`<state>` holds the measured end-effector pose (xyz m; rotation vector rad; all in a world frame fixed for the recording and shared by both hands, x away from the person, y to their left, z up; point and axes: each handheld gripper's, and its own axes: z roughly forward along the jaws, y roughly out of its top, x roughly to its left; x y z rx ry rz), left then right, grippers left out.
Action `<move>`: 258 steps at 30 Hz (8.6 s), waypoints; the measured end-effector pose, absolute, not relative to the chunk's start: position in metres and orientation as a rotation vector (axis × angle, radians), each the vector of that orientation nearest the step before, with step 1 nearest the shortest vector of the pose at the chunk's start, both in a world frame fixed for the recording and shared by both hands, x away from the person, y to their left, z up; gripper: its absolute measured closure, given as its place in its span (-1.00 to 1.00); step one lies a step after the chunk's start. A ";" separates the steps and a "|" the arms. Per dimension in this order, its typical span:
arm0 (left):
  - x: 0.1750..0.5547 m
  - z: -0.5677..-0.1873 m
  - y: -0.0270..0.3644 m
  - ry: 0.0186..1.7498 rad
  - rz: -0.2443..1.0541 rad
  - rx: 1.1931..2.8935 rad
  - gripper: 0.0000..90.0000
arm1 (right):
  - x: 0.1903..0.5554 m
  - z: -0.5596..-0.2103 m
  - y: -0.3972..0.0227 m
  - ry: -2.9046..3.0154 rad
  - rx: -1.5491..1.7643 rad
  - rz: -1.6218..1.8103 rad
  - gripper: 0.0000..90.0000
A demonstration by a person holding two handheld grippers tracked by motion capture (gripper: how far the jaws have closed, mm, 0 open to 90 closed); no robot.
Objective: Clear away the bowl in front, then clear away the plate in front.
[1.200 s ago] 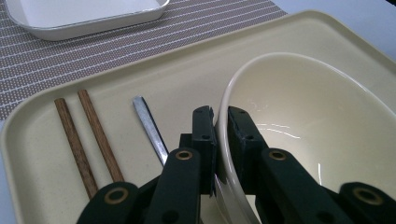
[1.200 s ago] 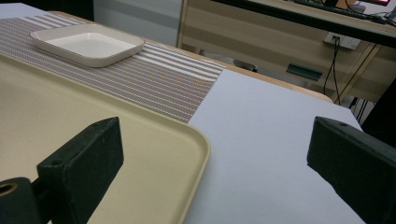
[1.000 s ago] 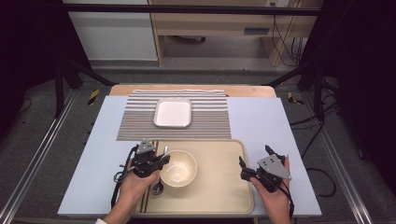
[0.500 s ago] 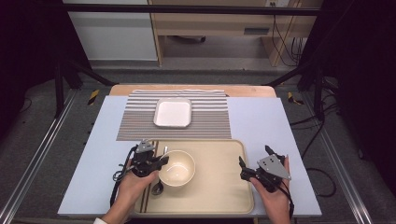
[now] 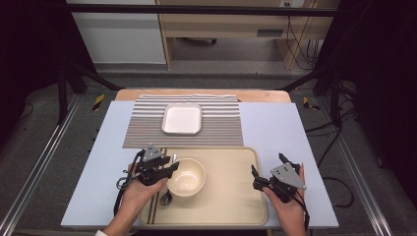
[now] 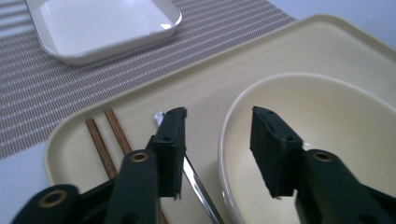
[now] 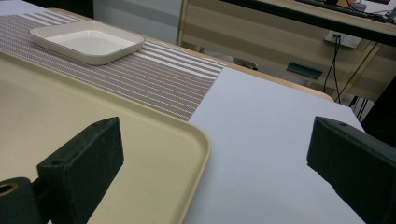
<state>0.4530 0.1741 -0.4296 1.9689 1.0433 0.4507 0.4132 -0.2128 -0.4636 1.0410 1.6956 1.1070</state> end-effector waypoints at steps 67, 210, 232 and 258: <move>0.626 -0.400 0.176 1.084 0.771 1.813 -0.63 | 0.411 -0.462 -0.218 1.667 1.040 1.092 -0.91; 0.559 -0.370 0.109 1.150 0.515 1.783 0.98 | 0.411 -0.444 -0.195 1.564 1.093 1.332 -0.54; 0.524 -0.363 0.076 1.045 0.509 1.806 0.98 | 0.416 -0.434 -0.176 1.533 1.160 1.509 -0.36; 0.515 -0.359 0.076 1.050 0.486 1.737 0.97 | 0.438 -0.439 -0.166 1.472 1.322 1.581 0.08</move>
